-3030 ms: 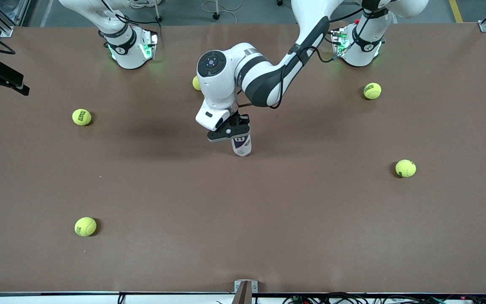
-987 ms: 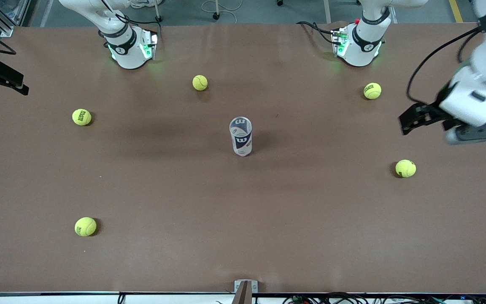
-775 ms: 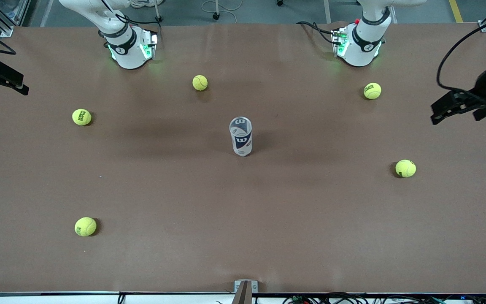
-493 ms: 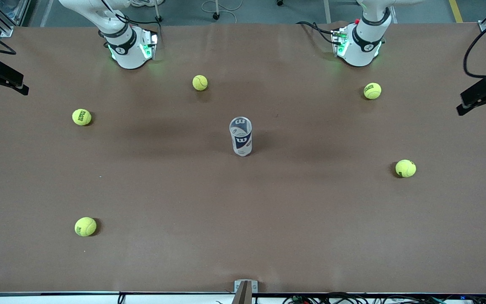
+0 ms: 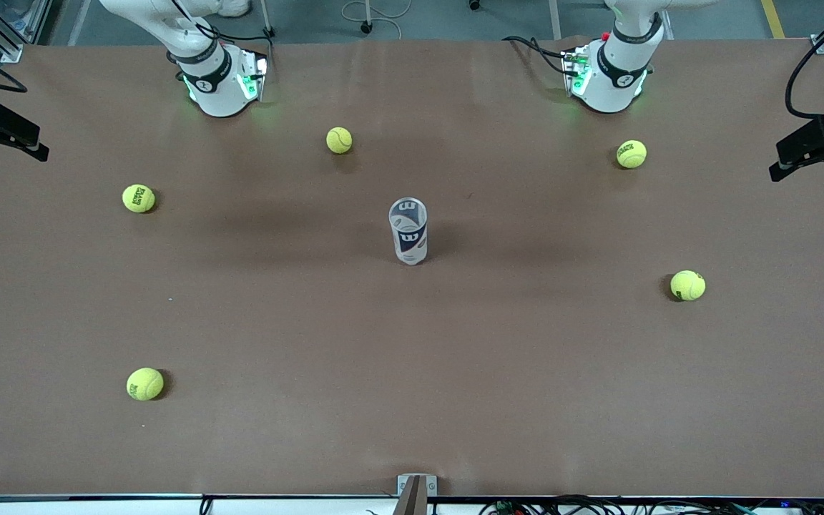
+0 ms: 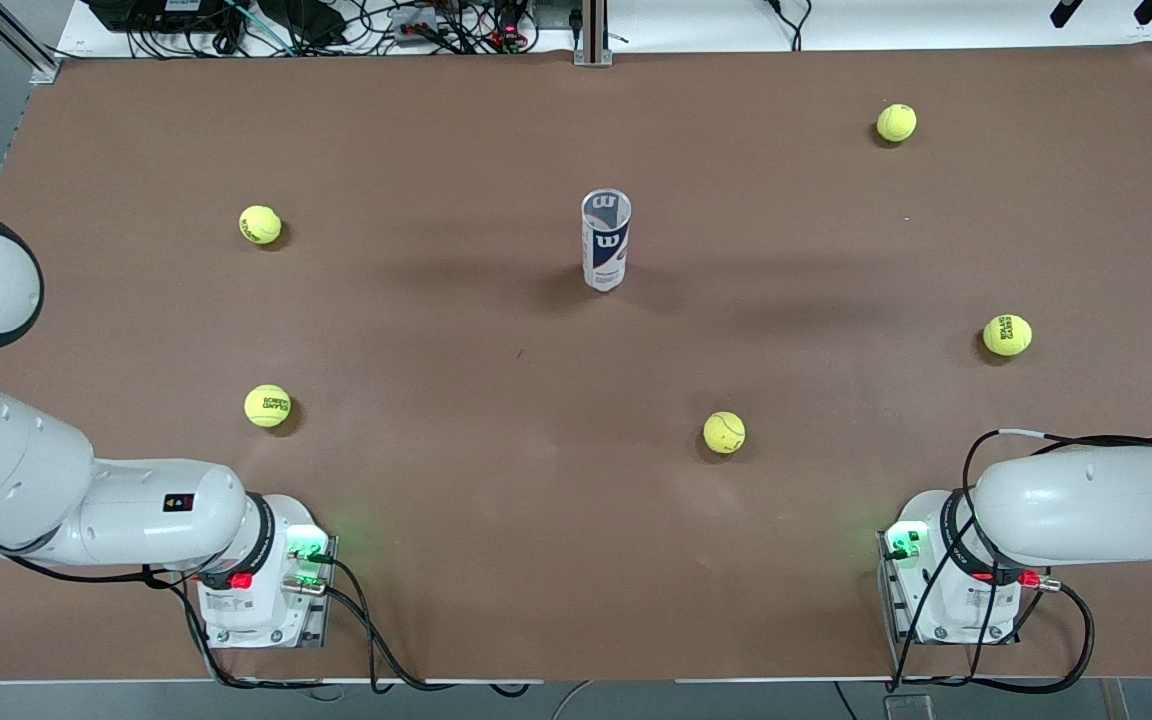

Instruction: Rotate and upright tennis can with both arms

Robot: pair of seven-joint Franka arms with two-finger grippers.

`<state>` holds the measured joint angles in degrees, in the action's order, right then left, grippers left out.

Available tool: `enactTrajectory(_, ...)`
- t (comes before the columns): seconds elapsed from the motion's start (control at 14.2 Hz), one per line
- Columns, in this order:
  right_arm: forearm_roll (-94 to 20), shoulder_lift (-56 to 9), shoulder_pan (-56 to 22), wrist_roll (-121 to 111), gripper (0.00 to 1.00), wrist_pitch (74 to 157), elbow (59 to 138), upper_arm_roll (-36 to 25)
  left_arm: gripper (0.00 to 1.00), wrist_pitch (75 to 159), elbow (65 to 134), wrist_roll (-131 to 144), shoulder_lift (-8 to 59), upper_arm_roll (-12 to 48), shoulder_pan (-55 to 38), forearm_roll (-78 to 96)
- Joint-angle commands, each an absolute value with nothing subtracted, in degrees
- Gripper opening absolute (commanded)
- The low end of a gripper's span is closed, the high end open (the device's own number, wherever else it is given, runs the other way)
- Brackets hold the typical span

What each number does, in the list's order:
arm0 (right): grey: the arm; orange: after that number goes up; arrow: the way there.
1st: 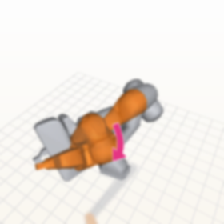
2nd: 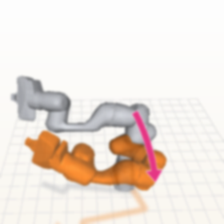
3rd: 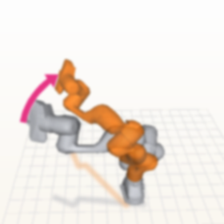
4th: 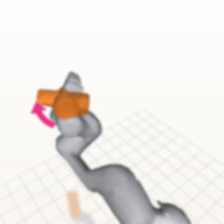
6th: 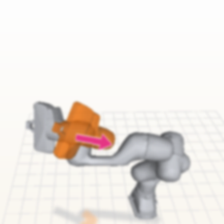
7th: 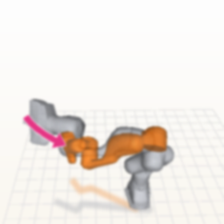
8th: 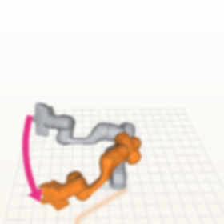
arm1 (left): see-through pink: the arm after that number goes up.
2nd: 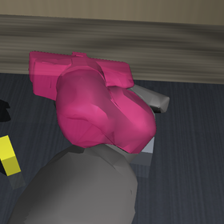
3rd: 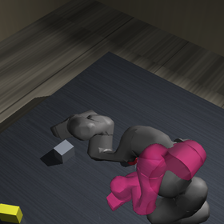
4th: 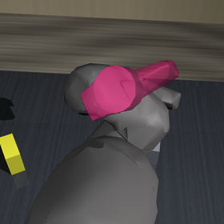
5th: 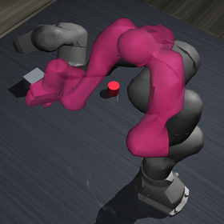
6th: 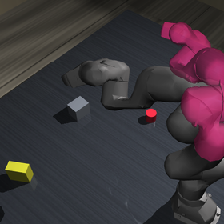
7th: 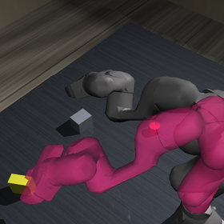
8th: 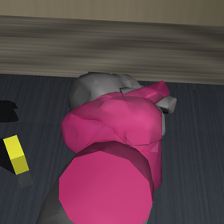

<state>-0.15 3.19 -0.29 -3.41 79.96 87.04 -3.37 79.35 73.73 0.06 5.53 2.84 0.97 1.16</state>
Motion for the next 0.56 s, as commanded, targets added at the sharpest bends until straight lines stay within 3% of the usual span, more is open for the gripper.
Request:
enactTrajectory(0.0, -0.09, 4.92, -0.53, -2.90, 1.00, 80.24, 88.77, -3.52, 1.00, 78.66, 73.92, 0.96, 5.10, 3.86, 0.79, 0.70)
enactTrajectory(0.49, -0.09, 4.92, -0.53, -2.90, 1.00, 80.16, 88.77, -3.52, 1.00, 78.66, 74.09, 5.89, 5.63, 7.82, 0.44, 0.26)
